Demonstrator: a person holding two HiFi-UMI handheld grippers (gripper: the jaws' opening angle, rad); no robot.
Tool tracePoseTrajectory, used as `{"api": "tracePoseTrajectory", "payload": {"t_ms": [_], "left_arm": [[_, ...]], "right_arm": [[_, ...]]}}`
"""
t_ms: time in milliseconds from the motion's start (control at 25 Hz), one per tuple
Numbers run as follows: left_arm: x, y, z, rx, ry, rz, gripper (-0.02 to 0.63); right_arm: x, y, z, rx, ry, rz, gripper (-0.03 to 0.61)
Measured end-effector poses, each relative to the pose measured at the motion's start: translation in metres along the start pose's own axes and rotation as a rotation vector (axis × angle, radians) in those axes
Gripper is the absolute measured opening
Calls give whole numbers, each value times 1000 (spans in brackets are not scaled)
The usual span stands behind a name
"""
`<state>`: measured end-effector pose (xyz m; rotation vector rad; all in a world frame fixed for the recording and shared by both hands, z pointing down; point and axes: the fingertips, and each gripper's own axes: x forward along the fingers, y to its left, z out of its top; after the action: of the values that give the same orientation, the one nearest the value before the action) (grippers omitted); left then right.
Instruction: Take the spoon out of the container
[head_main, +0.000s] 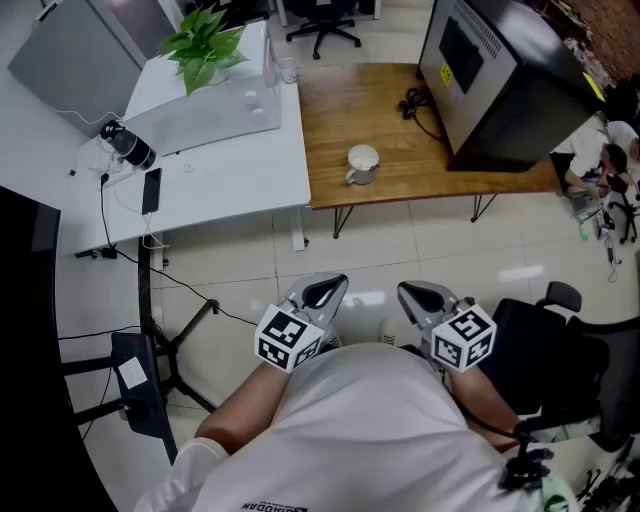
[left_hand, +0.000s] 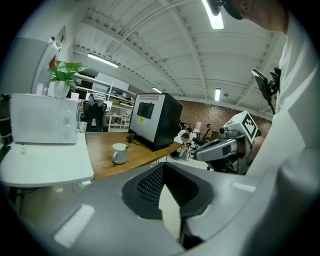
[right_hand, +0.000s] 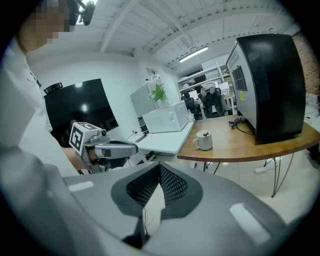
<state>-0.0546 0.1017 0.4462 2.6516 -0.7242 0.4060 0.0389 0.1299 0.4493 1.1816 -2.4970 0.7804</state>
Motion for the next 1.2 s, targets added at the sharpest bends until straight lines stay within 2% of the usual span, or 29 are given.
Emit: {"api": "tracePoseTrajectory", "payload": {"t_ms": [320,480,640,880,1200], "left_arm": [[-29,32,-12,0,12,-20,5],[-30,50,-10,-20,8,-21,5],[-23,63,-2,-25,-4,-24,5],[-6,92,7,-46,-18,27,5],[48,120,35,-59,-8,88,5]], "right_arm": [[34,28,15,-3,-47,-7,6],[42,27,23,0,-49,-24,6],[53,14,32,4,-47,-36,6],[79,-7,52,-26,-35,12,6],[107,-74,93,-53,-24,77,6]]}}
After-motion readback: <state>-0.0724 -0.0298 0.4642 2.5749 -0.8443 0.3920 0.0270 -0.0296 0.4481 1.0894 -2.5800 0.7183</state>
